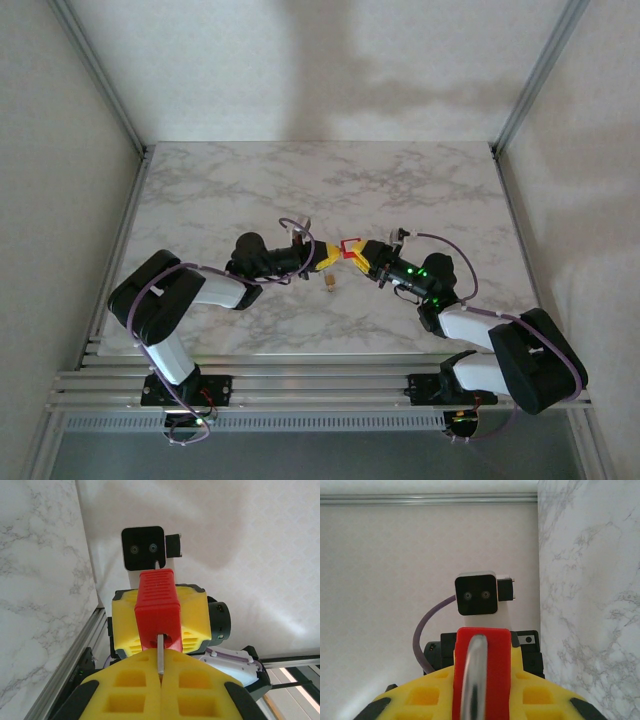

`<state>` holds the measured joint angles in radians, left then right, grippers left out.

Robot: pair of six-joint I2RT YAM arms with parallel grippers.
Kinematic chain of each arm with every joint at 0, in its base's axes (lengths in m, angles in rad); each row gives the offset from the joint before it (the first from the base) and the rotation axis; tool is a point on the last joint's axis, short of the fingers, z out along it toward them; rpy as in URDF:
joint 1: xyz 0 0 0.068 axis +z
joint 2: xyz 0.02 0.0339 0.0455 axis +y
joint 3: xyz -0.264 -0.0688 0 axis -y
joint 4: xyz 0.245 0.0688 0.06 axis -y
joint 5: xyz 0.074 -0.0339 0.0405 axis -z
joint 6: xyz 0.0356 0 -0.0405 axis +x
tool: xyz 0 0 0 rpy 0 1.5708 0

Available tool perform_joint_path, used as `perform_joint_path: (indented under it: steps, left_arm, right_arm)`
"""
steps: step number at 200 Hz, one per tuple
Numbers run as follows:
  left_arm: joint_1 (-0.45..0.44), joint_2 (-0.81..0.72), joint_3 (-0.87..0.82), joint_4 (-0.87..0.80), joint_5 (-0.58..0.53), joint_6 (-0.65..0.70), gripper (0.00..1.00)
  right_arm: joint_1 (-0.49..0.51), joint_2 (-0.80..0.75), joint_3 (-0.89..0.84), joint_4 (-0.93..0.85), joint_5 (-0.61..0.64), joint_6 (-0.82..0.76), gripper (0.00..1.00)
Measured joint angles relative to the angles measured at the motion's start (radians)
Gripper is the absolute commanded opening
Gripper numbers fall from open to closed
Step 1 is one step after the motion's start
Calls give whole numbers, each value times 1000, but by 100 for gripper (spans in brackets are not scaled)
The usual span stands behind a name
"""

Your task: Lock with the key

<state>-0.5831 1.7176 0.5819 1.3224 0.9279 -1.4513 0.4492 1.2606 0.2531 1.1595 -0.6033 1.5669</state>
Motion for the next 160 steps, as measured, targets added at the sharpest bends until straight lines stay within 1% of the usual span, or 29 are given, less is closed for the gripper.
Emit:
perform_joint_path:
  steps: [114, 128, 146, 153, 160]
  left_arm:
    - [3, 0, -20, 41, -1, -20, 0]
    - [23, 0, -21, 45, -13, -20, 0]
    - [89, 0, -23, 53, -44, -27, 0]
    - [109, 1, -21, 55, -56, -31, 9]
    - [120, 1, -20, 57, -64, -36, 22]
  right_arm:
    - [-8, -48, -39, 0, 8, -2, 0]
    - [-29, -53, -39, -1, 20, -4, 0]
    - [-85, -58, -40, -20, 71, -12, 0]
    - [-95, -58, -40, -29, 85, -15, 0]
    - [-97, -58, -40, -40, 89, -19, 0]
